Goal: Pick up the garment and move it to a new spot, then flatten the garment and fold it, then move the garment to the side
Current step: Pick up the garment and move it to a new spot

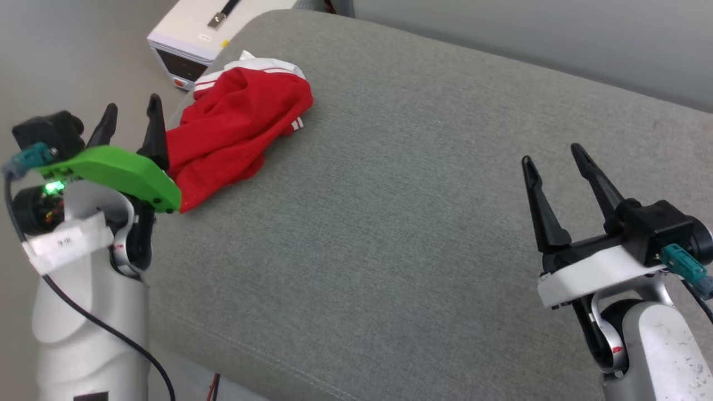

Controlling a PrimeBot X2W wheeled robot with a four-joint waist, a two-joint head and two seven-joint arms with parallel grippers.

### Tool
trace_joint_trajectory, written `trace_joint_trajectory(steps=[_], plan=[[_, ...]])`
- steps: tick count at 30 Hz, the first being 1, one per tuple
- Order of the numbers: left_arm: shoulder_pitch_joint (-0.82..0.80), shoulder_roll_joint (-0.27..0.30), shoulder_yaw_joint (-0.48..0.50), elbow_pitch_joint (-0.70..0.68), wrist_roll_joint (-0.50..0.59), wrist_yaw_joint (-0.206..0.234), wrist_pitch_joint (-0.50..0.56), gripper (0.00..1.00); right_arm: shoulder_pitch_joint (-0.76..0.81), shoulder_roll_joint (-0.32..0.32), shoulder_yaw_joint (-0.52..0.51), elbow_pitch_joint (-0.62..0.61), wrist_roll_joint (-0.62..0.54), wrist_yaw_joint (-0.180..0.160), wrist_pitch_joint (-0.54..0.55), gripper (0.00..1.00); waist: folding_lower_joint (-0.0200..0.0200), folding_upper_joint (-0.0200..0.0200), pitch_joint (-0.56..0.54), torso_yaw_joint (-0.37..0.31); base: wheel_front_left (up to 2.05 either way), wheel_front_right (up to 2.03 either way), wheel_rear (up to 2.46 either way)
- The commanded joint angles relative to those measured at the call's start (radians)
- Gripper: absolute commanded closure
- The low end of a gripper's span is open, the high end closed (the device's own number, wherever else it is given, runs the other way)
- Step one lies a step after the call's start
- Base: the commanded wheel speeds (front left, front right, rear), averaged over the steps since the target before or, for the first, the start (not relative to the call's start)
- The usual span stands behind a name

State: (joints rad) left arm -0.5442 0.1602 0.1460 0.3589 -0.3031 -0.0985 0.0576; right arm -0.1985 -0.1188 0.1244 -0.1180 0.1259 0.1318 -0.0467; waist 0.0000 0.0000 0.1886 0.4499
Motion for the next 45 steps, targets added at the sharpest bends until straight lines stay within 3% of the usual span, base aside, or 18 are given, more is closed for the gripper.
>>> trace_joint_trajectory(steps=[1,13,31,43,44,45], plan=[[-0.036,0.02,0.006,0.02,-0.017,-0.005,0.037,0.0,-0.018,-0.007,-0.006,-0.01,-0.008,-0.001,0.003,0.0,0.0,0.0,0.072,-0.068,0.0,0.0,0.0],[-0.273,0.171,0.012,0.208,-0.124,-0.021,0.414,0.0,-0.089,-0.047,-0.043,-0.081,-0.009,-0.001,0.018,0.0,0.0,0.0,0.259,-0.167,0.0,0.0,0.0],[-0.434,0.27,0.038,0.371,-0.192,0.015,0.64,0.0,-0.135,-0.099,-0.056,-0.213,-0.001,-0.001,0.067,0.0,0.0,0.0,0.435,-0.245,0.0,0.0,0.0],[-0.392,0.265,0.042,0.478,-0.225,0.072,0.788,0.0,-0.145,-0.105,-0.065,-0.265,-0.005,-0.001,0.084,0.0,0.0,0.0,0.455,-0.256,0.0,0.0,0.0],[-0.39,0.264,0.043,0.483,-0.23,0.073,0.797,0.45,-0.145,-0.105,-0.067,-0.268,-0.005,-0.001,0.084,0.0,0.0,0.0,0.455,-0.256,0.0,0.0,0.0],[-0.389,0.264,0.044,0.482,-0.232,0.074,0.796,0.68,-0.146,-0.106,-0.068,-0.27,-0.006,-0.001,0.084,0.0,0.0,0.0,0.454,-0.257,0.0,0.0,0.0]])
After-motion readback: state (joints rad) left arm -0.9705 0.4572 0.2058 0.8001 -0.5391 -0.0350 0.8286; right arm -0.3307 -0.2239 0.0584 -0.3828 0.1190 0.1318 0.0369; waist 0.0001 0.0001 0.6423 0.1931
